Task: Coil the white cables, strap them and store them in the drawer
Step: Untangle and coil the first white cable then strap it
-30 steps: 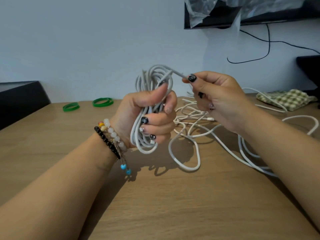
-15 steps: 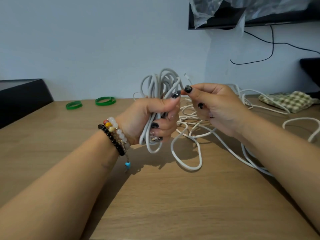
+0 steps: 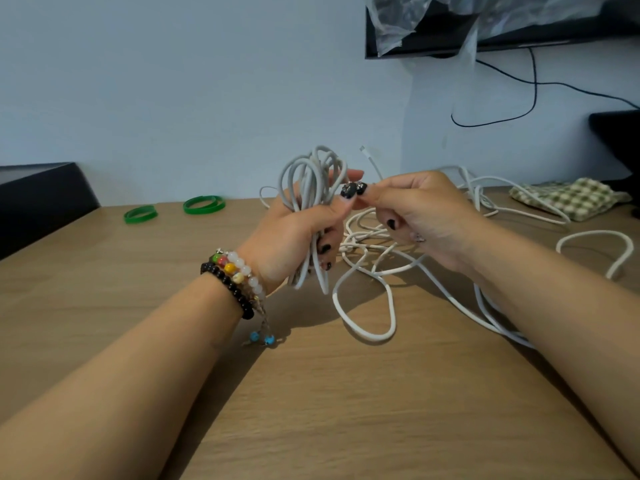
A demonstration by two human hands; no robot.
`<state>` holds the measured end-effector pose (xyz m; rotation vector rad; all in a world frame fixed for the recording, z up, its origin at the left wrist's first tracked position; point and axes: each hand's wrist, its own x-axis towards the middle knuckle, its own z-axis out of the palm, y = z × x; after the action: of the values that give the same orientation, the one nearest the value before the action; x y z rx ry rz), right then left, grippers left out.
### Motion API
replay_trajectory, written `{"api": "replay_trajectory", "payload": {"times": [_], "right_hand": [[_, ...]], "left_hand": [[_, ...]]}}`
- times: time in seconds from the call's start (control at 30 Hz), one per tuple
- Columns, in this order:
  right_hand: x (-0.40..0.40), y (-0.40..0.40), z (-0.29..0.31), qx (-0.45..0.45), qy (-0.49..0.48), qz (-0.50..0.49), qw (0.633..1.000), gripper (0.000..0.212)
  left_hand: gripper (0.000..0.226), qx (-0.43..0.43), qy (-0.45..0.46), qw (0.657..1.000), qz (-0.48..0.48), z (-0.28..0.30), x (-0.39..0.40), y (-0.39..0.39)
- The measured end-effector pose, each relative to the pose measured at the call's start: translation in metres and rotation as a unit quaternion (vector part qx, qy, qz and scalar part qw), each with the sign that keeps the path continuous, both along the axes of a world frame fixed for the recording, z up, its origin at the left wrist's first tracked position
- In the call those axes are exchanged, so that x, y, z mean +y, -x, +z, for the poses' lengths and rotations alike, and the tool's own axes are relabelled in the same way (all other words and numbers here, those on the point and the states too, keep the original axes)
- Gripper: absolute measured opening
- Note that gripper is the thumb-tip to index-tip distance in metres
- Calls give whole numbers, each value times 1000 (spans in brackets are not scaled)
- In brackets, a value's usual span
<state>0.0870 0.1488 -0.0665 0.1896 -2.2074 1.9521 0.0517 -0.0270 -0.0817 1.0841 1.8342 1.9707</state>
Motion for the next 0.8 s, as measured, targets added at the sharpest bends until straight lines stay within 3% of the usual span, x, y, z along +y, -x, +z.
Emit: {"api": "replay_trajectory", "payload": {"times": [0.07, 0.23, 0.37, 0.63, 0.8], "right_hand": [[0, -1, 1, -7, -9, 0, 1000, 17], [-9, -2, -2, -13, -77, 6, 997, 37], [-16, -4, -6, 4, -118, 35, 992, 39], [-17, -4, -7, 7, -124, 60, 990, 38], [-20, -3, -10, 13, -142, 64, 988, 38]], "left_hand": [[40, 3, 4, 1000, -7, -1, 0, 0], [23, -56, -51, 997, 7, 2, 1, 1], [22, -95, -99, 988, 68, 6, 0, 3], [32, -41, -42, 967, 249, 5, -1, 6], [44, -15, -60, 969, 240, 5, 2, 8]]}}
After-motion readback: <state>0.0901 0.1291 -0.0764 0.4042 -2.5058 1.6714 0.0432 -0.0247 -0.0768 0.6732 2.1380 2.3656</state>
